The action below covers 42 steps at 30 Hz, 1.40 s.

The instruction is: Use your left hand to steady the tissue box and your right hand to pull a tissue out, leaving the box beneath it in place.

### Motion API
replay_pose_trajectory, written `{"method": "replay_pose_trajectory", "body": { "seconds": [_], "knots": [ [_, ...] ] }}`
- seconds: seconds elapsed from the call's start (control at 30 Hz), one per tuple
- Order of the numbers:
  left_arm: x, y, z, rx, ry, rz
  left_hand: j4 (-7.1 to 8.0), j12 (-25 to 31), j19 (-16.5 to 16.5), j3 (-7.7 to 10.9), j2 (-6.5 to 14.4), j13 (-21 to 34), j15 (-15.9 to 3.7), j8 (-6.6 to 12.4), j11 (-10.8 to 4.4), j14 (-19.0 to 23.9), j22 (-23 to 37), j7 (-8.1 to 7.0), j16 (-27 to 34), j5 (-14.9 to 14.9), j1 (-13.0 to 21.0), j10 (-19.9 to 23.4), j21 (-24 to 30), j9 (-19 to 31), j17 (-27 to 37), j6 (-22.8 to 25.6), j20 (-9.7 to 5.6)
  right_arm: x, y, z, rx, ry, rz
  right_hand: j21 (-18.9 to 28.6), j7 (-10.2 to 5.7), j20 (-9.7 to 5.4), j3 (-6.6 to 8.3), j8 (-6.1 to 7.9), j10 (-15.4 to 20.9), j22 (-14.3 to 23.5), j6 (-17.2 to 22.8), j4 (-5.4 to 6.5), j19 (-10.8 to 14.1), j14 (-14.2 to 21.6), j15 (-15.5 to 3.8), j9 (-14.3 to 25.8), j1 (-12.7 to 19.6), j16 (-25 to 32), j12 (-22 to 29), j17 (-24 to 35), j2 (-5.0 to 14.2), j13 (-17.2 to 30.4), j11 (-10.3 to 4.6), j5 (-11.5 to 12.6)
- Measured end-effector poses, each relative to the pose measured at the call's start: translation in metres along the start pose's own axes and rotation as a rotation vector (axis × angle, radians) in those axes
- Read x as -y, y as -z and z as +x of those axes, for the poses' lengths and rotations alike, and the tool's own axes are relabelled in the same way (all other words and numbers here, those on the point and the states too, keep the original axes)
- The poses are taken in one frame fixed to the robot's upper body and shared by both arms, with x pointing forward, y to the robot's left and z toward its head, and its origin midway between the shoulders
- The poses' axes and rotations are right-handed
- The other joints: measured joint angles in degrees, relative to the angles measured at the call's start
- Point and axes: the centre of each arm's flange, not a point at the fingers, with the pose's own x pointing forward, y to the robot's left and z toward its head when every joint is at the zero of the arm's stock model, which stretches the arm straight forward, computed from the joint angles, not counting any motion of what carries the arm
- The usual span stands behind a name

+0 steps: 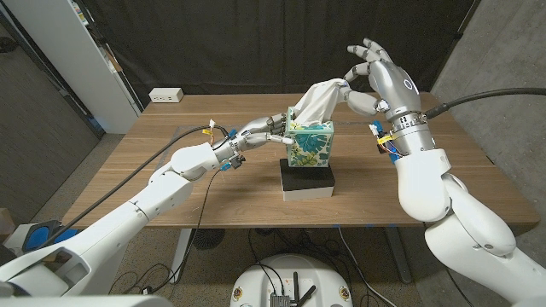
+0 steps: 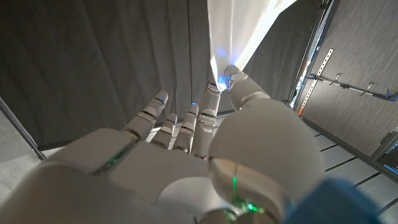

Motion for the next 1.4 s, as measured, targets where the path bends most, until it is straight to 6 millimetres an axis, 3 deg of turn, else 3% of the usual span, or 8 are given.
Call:
{"method": "replay_pose_trajectory", "body": {
  "seconds": [1.1,1.4],
  "knots": [
    [-0.005,0.004,0.000,-0.010,0.019,-0.005,-0.11,-0.05,-0.19,0.11,-0.03,0.29,0.31,-0.18,0.31,-0.30,-0.01,0.10,0.00,0.05,-0.03,-0.31,-0.07,0.00,0.02,-0.11,0.20,0.011,-0.008,0.003,0.089,0.287,0.021,0.00,-0.91,-0.70,-1.11,0.54,1.50,0.00,-1.13,0.60,-0.11,0.31,-0.31,2.62,0.27,0.00,0.01,-0.02,0.27,-0.01,-0.88,-0.38],
    [-0.004,0.005,-0.004,-0.013,0.029,-0.012,-0.26,-0.05,-0.20,0.26,-0.04,0.29,0.31,-0.20,0.31,-0.30,-0.02,0.19,0.00,0.05,-0.04,-0.31,-0.08,0.00,0.02,-0.21,0.21,0.006,-0.008,0.000,0.087,0.372,0.045,0.00,-1.58,-1.00,-1.60,0.67,2.13,0.00,-1.09,0.58,-0.42,0.30,-0.31,2.75,-0.06,0.00,0.02,-0.02,0.58,-0.02,-1.52,-0.87]
  ]
}}
